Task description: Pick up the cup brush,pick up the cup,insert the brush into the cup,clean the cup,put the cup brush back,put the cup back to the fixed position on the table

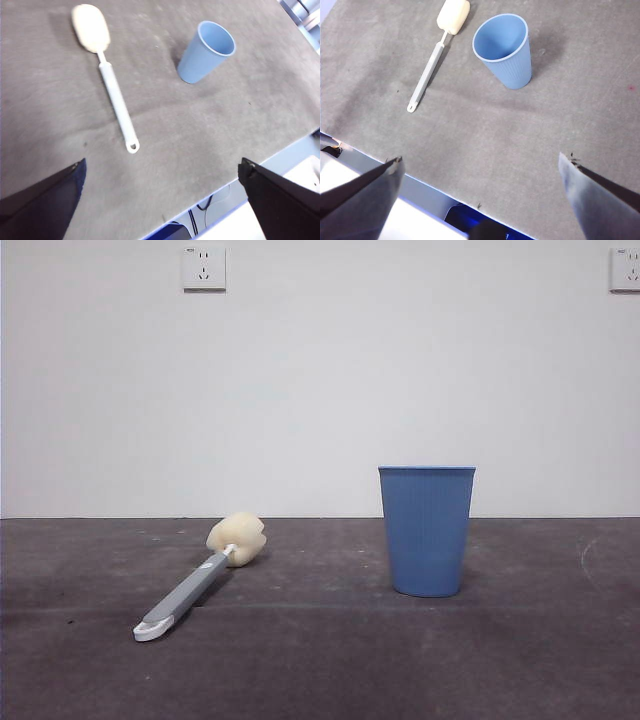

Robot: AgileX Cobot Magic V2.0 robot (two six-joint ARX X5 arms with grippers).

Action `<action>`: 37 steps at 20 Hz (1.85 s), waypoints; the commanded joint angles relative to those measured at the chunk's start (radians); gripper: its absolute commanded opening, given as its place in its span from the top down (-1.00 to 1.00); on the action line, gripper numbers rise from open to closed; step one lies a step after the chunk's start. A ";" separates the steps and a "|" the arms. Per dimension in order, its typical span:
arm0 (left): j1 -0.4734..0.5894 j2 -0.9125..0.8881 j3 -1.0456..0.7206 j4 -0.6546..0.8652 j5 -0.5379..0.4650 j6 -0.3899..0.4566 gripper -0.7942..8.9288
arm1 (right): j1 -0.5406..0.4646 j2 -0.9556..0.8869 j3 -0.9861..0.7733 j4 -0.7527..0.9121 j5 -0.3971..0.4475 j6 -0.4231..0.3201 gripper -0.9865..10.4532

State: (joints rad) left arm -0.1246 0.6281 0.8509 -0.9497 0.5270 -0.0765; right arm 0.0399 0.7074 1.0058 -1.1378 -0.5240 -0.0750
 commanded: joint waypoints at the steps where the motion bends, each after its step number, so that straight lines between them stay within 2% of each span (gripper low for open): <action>1: -0.049 0.078 0.003 0.084 -0.014 -0.026 -0.33 | 0.002 -0.001 0.002 0.005 -0.001 0.000 -0.23; 3: -0.116 0.168 0.003 0.134 -0.079 -0.039 -0.33 | 0.002 -0.002 0.002 0.005 -0.001 0.007 -0.23; 9: -0.370 0.451 0.003 0.319 -0.363 -0.146 -0.33 | 0.002 0.000 0.002 0.006 0.000 0.007 -0.22; 15: -0.497 0.726 0.003 0.439 -0.549 -0.221 -0.33 | 0.002 0.000 0.002 0.007 -0.001 0.008 -0.22; 24: -0.515 0.922 0.003 0.527 -0.620 -0.321 -0.33 | 0.002 0.000 0.002 0.007 -0.001 0.015 -0.22; 37: -0.525 0.941 0.003 0.534 -0.680 -0.396 -0.24 | 0.002 -0.001 0.002 0.007 -0.001 0.024 -0.22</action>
State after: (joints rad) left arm -0.6441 1.5604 0.8516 -0.4171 -0.1471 -0.4583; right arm 0.0399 0.7078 1.0058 -1.1362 -0.5236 -0.0620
